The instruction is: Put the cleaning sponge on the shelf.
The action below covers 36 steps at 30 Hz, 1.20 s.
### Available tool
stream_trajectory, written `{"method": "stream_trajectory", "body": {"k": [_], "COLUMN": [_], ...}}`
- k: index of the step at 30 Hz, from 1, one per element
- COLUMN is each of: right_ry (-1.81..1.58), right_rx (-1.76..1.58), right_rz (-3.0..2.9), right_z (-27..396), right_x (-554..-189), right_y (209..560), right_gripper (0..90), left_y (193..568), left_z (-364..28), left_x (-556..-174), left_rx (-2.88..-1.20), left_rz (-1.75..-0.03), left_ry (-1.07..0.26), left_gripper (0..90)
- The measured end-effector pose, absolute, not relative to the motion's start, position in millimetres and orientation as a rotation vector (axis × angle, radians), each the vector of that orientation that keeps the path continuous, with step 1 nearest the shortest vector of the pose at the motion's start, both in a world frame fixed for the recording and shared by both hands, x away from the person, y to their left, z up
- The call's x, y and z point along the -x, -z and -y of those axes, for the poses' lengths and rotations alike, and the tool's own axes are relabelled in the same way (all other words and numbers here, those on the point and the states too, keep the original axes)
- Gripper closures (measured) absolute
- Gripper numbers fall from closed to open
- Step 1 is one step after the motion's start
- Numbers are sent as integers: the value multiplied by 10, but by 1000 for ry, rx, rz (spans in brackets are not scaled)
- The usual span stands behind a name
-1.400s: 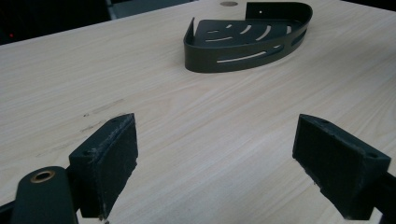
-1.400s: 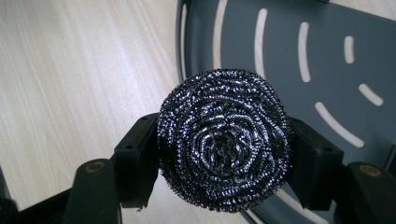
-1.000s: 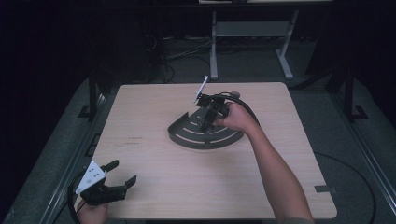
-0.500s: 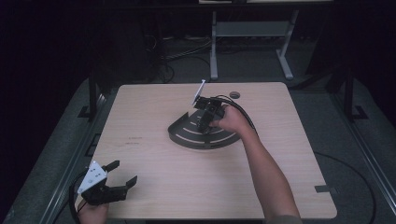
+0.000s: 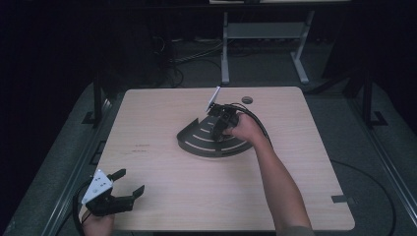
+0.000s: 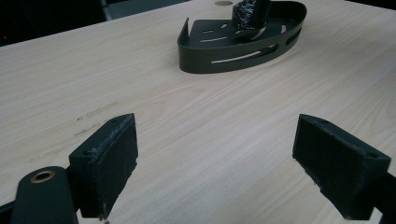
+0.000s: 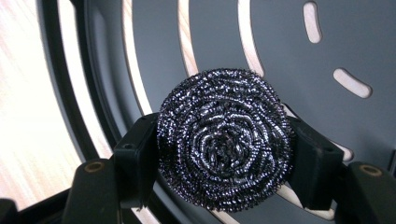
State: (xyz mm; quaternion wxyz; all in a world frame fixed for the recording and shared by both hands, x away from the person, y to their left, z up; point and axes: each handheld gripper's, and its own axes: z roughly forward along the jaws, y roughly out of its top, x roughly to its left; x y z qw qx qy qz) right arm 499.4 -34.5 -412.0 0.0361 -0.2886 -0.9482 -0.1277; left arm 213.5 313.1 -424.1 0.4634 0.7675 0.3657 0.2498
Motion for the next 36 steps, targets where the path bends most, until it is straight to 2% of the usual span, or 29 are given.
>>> {"method": "stream_trajectory", "body": {"k": [11, 36], "right_ry": [383, 399], "right_rx": [903, 917], "right_rz": [2904, 2908], "right_z": [349, 360], "right_x": [-4994, -5007], "right_y": [4255, 4305], "right_gripper": [331, 317], "left_y": [4239, 4258], "left_z": [-3130, -3119], "left_x": [-2136, -2164], "left_rx": [-1886, -1894], "left_rz": [-899, -903], "left_ry": [-616, -607], "left_gripper": [134, 134]}}
